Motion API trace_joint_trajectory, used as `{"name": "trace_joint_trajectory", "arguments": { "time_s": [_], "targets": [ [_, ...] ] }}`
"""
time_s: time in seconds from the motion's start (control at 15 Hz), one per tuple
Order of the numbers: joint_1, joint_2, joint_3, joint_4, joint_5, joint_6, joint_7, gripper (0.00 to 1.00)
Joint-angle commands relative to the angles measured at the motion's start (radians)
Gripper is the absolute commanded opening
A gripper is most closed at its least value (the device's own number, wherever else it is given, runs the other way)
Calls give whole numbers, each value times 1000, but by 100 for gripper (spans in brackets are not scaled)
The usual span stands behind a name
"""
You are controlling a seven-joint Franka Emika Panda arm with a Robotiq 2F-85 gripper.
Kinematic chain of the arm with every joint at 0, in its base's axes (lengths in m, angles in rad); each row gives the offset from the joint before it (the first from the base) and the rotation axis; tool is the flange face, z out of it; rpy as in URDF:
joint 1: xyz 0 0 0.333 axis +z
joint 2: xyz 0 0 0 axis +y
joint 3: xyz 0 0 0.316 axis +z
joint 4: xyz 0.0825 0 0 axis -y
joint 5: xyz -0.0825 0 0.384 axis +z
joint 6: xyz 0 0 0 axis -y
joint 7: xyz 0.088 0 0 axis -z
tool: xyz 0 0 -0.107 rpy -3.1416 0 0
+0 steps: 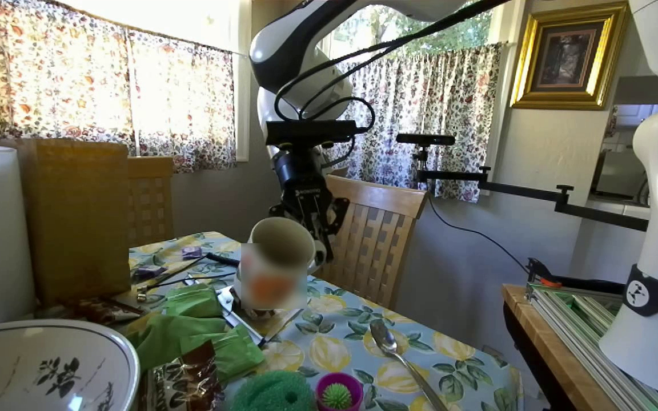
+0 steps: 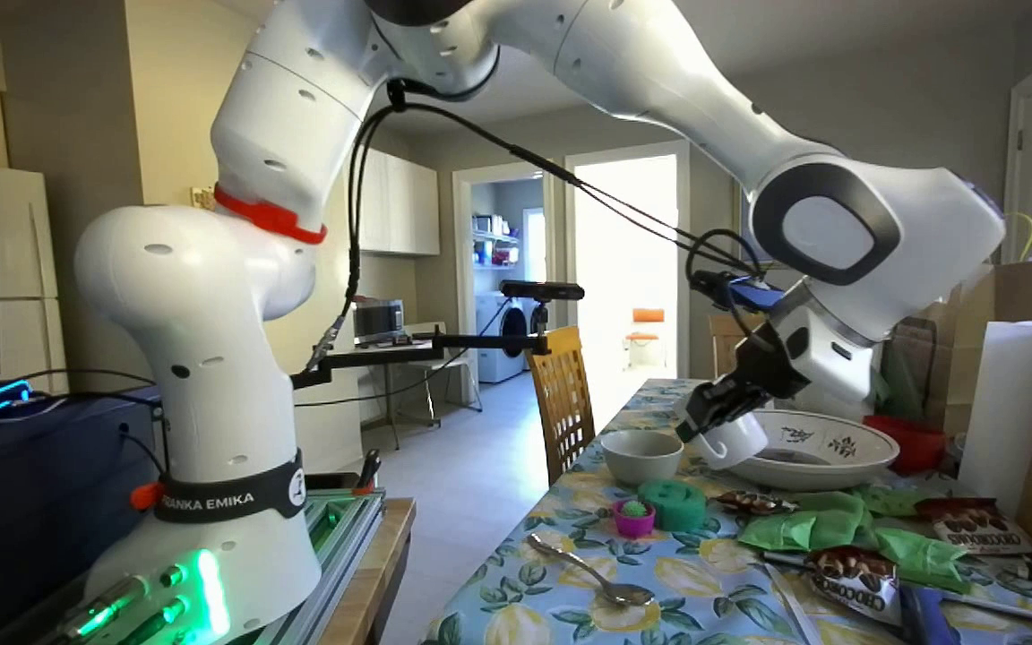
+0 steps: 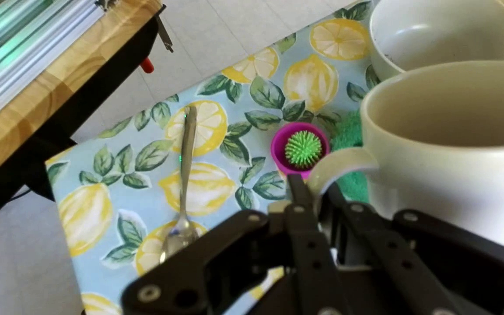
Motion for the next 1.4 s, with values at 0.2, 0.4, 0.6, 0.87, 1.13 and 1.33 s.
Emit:
{"name": "trace_joint_trajectory", "arguments": {
  "time_s": [0.2,0.4,0.6,0.87,1.13,1.33],
  "targets": [
    [61,-289,56,-384,18,165,-5,3],
    [55,-234,74,-339,6,156,2,3],
    [58,-242,83,-358,4,167,4,11],
    [54,-234,80,-356,4,168,4,11],
    [54,-234,79,-356,4,168,4,11],
    [54,-234,79,-355,4,168,4,11]
  ]
}}
